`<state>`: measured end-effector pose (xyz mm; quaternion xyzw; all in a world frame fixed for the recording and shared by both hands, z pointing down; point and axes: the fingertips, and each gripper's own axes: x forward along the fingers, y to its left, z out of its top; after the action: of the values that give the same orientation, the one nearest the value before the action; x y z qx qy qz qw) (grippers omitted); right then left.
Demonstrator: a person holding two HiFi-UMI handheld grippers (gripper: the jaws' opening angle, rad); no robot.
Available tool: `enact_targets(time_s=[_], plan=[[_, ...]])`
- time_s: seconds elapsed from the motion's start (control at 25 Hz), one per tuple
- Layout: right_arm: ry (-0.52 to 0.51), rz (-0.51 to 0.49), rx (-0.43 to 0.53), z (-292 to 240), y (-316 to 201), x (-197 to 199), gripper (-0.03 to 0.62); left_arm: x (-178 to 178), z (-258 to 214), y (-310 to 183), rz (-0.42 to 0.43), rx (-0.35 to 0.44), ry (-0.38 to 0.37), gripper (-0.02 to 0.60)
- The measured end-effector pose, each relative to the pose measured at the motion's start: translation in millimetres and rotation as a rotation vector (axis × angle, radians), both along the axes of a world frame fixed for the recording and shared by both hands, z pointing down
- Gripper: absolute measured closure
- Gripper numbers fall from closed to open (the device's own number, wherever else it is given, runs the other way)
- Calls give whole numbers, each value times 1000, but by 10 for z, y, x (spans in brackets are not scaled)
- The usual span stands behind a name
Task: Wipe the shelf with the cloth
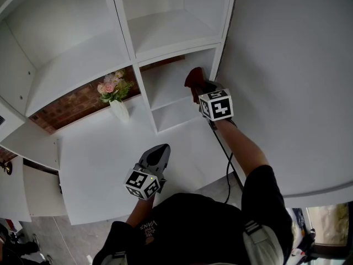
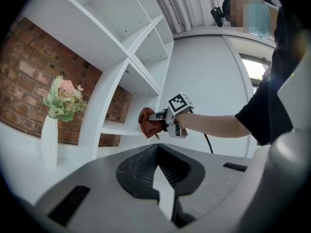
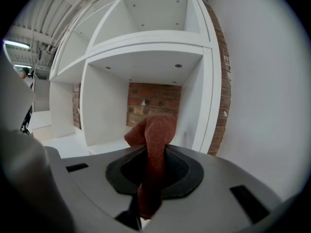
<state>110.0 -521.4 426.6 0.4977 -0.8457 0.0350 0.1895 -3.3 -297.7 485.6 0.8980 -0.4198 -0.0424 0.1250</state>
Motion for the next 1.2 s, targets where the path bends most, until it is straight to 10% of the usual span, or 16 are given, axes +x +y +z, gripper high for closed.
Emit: enact_targets(time_s=[1.2], plan=[[-209, -198, 14, 328, 2024, 132, 537, 85, -270, 498, -163, 67, -21, 575]])
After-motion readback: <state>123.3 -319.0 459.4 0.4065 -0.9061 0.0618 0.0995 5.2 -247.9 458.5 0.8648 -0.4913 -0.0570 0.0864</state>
